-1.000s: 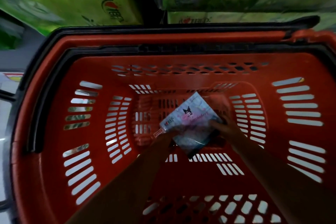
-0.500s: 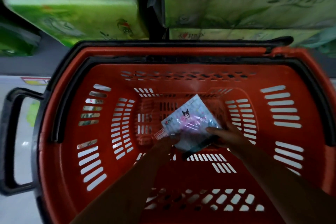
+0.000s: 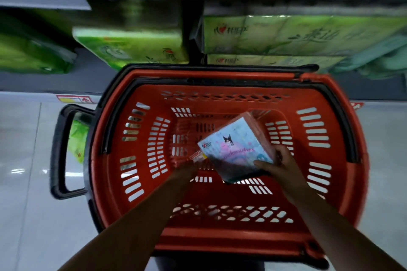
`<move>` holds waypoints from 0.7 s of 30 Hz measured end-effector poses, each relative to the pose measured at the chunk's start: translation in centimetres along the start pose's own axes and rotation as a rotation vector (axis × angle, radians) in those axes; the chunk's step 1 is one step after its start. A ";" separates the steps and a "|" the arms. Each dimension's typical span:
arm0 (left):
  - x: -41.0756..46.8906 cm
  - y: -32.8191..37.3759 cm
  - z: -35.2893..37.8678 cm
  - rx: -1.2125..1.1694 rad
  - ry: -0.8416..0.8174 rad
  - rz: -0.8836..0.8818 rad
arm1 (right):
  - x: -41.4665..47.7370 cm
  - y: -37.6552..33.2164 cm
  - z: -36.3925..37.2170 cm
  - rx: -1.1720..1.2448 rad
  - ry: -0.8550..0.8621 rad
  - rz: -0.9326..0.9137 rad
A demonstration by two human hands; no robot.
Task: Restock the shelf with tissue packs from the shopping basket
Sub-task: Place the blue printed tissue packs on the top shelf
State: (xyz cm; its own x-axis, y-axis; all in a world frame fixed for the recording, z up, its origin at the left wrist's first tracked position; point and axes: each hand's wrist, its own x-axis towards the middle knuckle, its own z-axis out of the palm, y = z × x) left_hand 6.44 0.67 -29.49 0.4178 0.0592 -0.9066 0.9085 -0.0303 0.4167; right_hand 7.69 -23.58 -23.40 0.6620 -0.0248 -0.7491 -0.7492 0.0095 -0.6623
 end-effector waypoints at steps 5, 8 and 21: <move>-7.0 2.5 -0.8 -0.084 -0.153 0.049 | -5.0 -1.5 1.0 0.043 0.050 -0.054; -11.6 3.5 -1.3 -0.159 -0.255 0.083 | -8.3 -3.7 1.5 0.088 0.108 -0.064; -28.3 13.7 -3.4 -0.425 -0.252 0.289 | -21.0 -16.9 3.6 0.463 0.155 -0.022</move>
State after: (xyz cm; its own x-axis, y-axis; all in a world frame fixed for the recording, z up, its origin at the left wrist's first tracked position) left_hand 7.13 1.98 2.09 0.6831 -0.1328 -0.7181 0.7004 0.3976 0.5928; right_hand 6.53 -19.58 3.55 0.6399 -0.1782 -0.7475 -0.6225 0.4502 -0.6402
